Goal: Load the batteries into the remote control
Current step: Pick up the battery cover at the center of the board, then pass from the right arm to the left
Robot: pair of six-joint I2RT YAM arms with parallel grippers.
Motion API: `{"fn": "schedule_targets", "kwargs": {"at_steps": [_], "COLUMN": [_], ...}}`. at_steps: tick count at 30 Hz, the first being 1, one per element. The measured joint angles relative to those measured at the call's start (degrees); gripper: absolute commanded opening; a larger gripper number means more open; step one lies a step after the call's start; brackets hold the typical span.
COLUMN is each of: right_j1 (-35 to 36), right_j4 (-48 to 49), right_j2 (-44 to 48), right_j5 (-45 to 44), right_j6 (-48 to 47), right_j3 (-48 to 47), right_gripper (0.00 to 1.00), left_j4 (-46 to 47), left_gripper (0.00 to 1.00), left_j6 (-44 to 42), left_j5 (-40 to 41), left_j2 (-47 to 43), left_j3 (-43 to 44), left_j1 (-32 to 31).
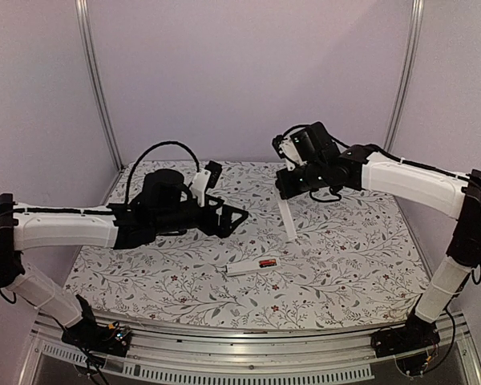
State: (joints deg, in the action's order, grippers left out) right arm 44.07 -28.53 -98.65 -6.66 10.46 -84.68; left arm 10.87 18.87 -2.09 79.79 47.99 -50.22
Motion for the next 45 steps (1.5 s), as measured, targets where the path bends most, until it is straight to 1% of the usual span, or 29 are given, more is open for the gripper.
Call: {"fn": "schedule_targets", "kwargs": {"at_steps": [2,5,10,13,19,22,27,32,35,39,40,42,45], "right_j1": [2.2,4.8,6.6,6.9,7.6,7.9,8.0,8.1,8.1,8.1,8.1,8.1,8.0], "right_j4": [2.2,4.7,7.8,8.4,8.9,9.0,9.6,9.9,10.4,10.7,10.9,11.5,13.2], "right_j2": [1.5,3.3,4.4,4.4,4.5,4.6,5.1,5.7,5.9,6.8,7.1,8.0,10.0], "right_j5": [-1.1,-2.3,-3.0,-3.2,-3.3,-3.3,-3.3,-3.1,-2.6,-1.6,-1.2,-0.1,3.0], "right_j6": [1.6,3.2,4.5,5.0,5.2,5.2,5.2,5.2,5.2,5.2,5.2,4.4,1.7], "right_j3": [-0.5,-0.8,-1.2,-1.2,-1.2,-1.2,-1.2,-1.2,-1.2,-1.0,-0.8,0.0,1.6], "right_gripper": [0.00,0.00,0.00,0.00,0.00,0.00,0.00,0.00,0.00,0.00,0.06,0.24,0.57], "left_j4": [4.1,7.6,12.5,13.9,14.7,14.9,15.0,15.2,15.6,16.1,16.4,16.8,16.7], "left_gripper": [0.99,0.98,0.96,0.92,0.71,0.57,0.31,0.15,0.01,0.00,0.00,0.00,0.00], "left_j6": [2.2,4.1,6.4,7.0,7.5,7.6,8.0,8.3,8.5,8.9,8.9,8.7,7.5], "left_j5": [-1.9,-3.8,-6.7,-8.1,-8.5,-8.5,-7.9,-7.7,-7.8,-7.3,-7.3,-7.6,-8.3], "left_j2": [4.8,9.5,12.9,14.3,16.5,17.0,17.0,17.0,17.0,17.0,17.0,17.0,16.3], "left_j3": [3.1,6.4,8.6,9.9,12.4,12.8,13.0,13.0,13.0,13.0,13.0,13.0,12.6], "left_j1": [-0.3,-0.5,-0.8,-1.0,-1.2,-1.2,-1.3,-1.3,-1.3,-1.0,-1.0,-1.1,-1.2]}}
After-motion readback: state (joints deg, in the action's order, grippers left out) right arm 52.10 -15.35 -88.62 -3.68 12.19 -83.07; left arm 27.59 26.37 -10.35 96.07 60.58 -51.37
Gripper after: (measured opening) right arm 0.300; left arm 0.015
